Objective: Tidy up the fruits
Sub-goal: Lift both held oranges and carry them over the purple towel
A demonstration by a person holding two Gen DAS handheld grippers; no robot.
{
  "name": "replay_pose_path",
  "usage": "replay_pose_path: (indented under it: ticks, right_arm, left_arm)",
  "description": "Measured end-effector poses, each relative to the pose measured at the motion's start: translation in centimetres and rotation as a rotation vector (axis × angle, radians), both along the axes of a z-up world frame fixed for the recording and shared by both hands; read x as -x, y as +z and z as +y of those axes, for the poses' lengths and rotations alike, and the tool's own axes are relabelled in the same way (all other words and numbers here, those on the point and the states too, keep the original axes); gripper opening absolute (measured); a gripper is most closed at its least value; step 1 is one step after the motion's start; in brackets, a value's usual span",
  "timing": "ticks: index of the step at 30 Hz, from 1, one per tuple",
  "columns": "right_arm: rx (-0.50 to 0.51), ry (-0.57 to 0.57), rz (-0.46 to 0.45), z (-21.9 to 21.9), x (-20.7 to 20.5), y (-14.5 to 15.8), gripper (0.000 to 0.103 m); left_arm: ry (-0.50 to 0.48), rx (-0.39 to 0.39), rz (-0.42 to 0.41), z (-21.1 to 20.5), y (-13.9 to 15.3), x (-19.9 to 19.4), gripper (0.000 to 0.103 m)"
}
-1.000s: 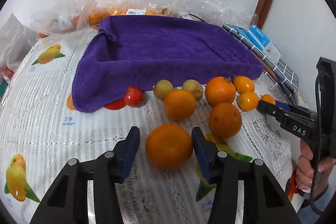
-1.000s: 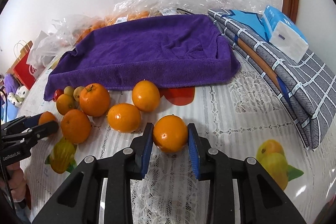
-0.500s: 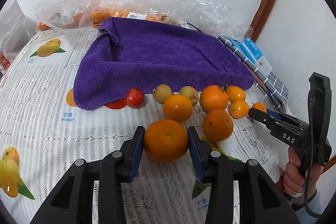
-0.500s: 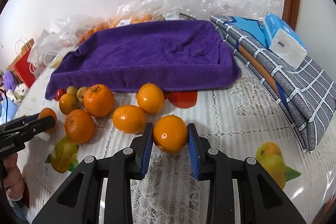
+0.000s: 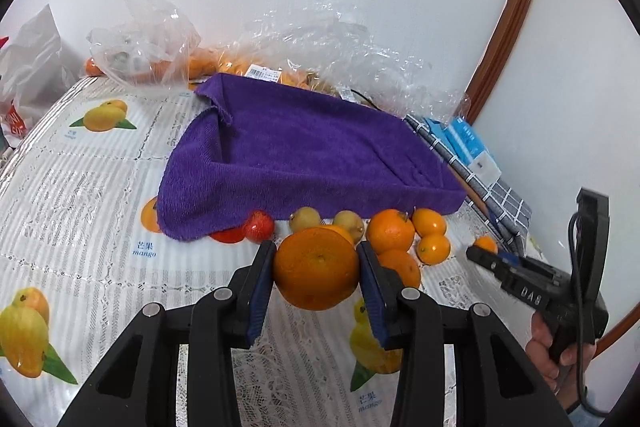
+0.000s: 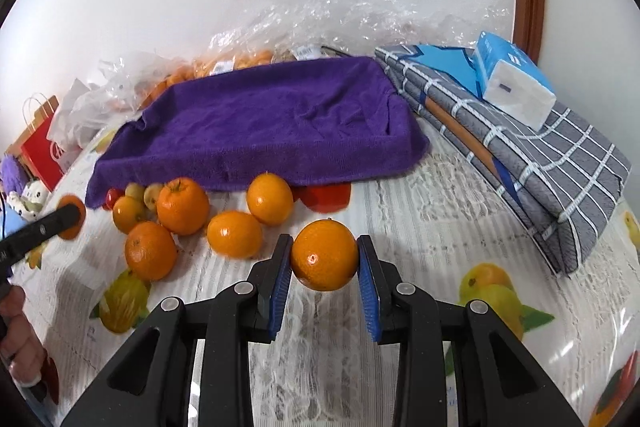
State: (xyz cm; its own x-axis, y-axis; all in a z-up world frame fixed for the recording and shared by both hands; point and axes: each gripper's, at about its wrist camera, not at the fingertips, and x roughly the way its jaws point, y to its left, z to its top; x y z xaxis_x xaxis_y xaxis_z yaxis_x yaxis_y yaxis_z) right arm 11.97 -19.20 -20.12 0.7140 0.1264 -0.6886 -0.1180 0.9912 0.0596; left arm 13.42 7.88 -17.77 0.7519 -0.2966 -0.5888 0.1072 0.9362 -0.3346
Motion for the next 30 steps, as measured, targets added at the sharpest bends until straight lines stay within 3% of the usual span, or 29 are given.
replay_pose_path:
  ticks: [8, 13, 20, 25, 30]
  right_arm:
    - [-0.010, -0.014, 0.031, 0.0, 0.1, 1.5, 0.032]
    - [-0.021, -0.021, -0.020, 0.6, -2.1, 5.1, 0.032]
    - [-0.022, 0.009, -0.108, 1.8, -6.6, 9.6, 0.032]
    - [-0.028, 0.024, -0.160, 2.5, -10.3, 10.9, 0.032]
    - [-0.032, 0.011, -0.119, 2.1, -13.3, 8.4, 0.032]
  left_arm:
    - [-0.011, 0.014, -0.056, -0.3, 2.9, 0.5, 0.039]
    - [-0.020, -0.067, -0.108, -0.8, 7.1, -0.9, 0.039]
    - [0.075, -0.157, -0.143, -0.7, 10.4, -6.4, 0.039]
    - [0.131, -0.105, -0.155, -0.3, 9.8, -10.1, 0.039]
    - [0.154, -0.106, -0.114, -0.3, 6.5, -13.0, 0.039]
